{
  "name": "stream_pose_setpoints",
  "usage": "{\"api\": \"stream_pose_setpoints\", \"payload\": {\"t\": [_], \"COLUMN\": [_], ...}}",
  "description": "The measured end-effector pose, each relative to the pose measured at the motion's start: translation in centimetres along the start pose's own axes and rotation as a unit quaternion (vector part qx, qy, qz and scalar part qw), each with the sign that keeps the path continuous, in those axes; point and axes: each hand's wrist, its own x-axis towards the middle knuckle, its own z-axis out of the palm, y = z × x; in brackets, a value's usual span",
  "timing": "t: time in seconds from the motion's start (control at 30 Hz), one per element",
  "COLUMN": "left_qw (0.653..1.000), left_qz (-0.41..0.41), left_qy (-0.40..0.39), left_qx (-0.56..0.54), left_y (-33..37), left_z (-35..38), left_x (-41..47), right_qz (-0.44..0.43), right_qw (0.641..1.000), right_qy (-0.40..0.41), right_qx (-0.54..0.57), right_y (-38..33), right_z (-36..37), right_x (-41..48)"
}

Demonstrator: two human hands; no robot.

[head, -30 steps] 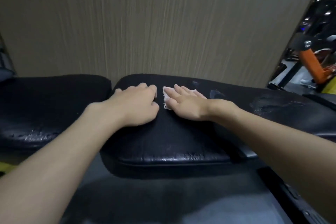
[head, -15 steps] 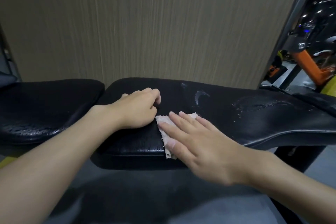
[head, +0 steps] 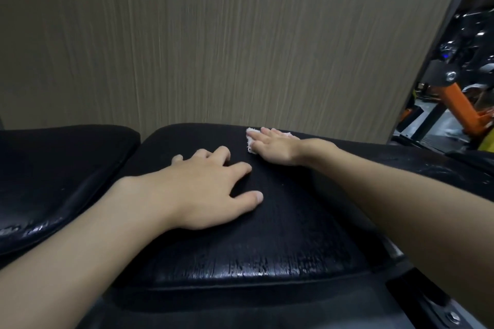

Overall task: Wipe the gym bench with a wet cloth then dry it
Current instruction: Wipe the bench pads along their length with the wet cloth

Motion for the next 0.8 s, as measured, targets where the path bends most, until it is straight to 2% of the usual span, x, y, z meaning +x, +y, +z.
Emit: {"api": "stream_pose_setpoints", "payload": {"t": [0.17,0.37,0.6,0.8], "left_qw": [1.0,1.0,1.0,1.0], "left_qz": [-0.004,-0.006,-0.005,-0.013], "left_qy": [-0.01,-0.011,0.003,-0.004], "left_qx": [0.011,0.002,-0.011,-0.021], "left_y": [0.5,0.3,0.4,1.1], "left_z": [0.5,0.6,0.2,-0.2], "left_x": [0.5,0.7,0.7,0.7], "right_qz": [0.059,0.061,-0.022,-0.083], "right_qw": [0.998,0.998,1.0,0.996], "right_qy": [-0.015,-0.019,0.005,-0.015], "right_qx": [0.01,0.013,0.009,-0.032], "right_y": [1.4,1.4,-0.6,-2.3], "right_z": [-1.0,-0.7,0.9,1.6], "right_x": [4.6,4.2,-6.4,-18.4]}}
